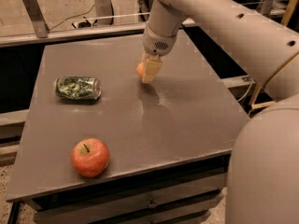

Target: Pick orange

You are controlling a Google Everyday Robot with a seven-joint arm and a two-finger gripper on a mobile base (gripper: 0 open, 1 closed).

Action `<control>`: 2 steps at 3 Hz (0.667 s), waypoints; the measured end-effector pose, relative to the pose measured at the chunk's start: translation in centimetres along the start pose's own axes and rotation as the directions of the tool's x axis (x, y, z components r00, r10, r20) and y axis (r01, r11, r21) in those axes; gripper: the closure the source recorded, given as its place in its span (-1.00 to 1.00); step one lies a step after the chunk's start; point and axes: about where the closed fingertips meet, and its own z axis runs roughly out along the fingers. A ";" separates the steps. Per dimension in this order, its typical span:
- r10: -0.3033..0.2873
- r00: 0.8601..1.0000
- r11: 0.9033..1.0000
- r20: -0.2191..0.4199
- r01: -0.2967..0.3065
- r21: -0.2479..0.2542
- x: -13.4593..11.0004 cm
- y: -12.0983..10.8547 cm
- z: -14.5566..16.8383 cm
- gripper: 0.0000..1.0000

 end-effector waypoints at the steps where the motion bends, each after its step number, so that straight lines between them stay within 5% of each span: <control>1: -0.026 0.992 0.997 0.121 0.017 0.076 -1.6 -0.3 -6.1 0.99; 2: -0.026 0.994 0.998 0.107 0.019 0.066 -1.6 -0.3 -5.1 1.00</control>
Offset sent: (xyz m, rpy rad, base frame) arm -0.0056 -0.0020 0.0425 0.0796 -0.0484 0.0159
